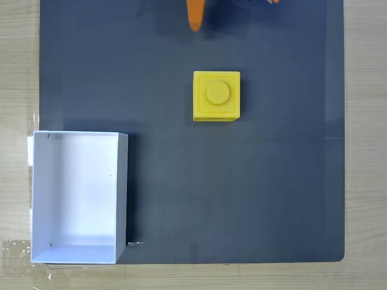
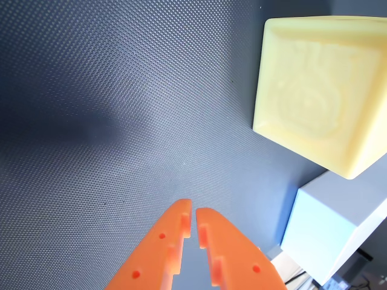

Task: Grasp a yellow block and put it in the box

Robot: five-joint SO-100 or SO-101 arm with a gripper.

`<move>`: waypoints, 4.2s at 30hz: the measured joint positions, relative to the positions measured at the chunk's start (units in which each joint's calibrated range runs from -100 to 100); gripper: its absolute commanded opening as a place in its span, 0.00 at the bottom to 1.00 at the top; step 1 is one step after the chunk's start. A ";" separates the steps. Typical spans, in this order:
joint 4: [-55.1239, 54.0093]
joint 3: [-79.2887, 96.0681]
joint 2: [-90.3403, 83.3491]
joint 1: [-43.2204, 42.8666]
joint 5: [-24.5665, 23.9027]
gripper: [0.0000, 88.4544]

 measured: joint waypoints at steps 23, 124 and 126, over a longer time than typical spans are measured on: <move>0.00 0.00 0.00 0.00 0.00 0.01; 6.84 -141.37 121.70 6.48 8.72 0.22; 2.51 -141.55 121.79 9.72 8.77 0.22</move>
